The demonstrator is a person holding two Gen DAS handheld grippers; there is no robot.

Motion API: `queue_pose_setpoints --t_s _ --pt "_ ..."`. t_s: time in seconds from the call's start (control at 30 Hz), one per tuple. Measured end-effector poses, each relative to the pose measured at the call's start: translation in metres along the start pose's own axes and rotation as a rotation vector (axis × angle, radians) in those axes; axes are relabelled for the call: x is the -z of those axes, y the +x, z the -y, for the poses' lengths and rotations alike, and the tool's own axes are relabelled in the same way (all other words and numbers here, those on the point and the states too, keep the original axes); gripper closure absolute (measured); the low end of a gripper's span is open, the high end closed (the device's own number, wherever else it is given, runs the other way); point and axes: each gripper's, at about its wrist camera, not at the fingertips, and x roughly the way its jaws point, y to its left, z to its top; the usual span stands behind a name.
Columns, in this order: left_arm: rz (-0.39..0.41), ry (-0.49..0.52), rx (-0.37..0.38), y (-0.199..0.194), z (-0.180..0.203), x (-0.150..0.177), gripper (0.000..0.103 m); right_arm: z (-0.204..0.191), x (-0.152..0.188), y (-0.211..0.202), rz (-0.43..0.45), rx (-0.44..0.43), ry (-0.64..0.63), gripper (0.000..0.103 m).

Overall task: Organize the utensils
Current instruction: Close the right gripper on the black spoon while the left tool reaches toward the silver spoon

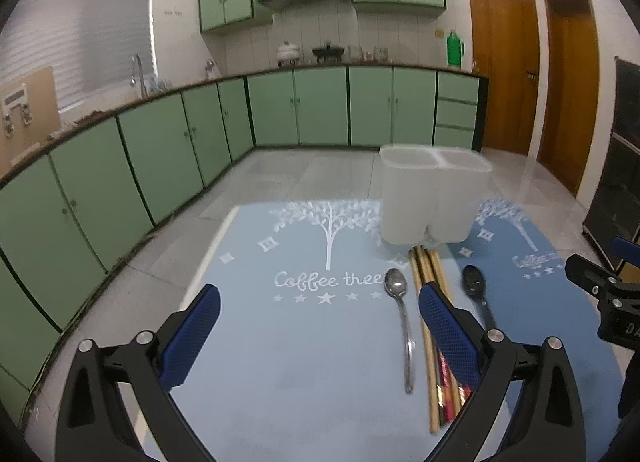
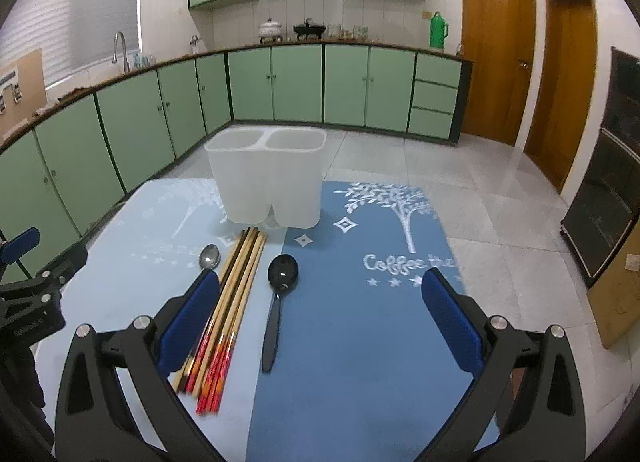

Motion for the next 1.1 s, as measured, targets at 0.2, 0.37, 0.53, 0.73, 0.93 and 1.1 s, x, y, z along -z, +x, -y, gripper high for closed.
queue_pose_setpoints --t_s 0.2,0.37,0.53,0.73,0.93,1.1 --pt "-0.106 -0.007 -0.006 0.064 -0.005 0.002 0.006 -0.008 -0.001 0.061 -0.1 0.0 0.019 0.005" --pt "-0.161 -0.009 -0.013 0.095 -0.003 0.004 0.006 -0.012 0.003 0.1 -0.17 0.014 0.022 0.006" --pt "-0.19 0.007 -0.015 0.113 -0.002 0.003 0.006 -0.018 0.004 0.128 -0.209 0.024 0.018 0.009" --pt "-0.197 0.003 -0.026 0.118 -0.007 0.003 0.006 -0.017 0.006 0.155 -0.263 0.03 0.052 0.025" --pt "-0.201 0.018 -0.023 0.121 0.0 0.001 0.006 -0.021 0.004 0.163 -0.274 0.02 0.072 0.042" --pt "-0.209 0.022 0.001 0.125 0.012 0.0 0.006 -0.03 0.006 0.16 -0.266 -0.021 0.054 0.069"
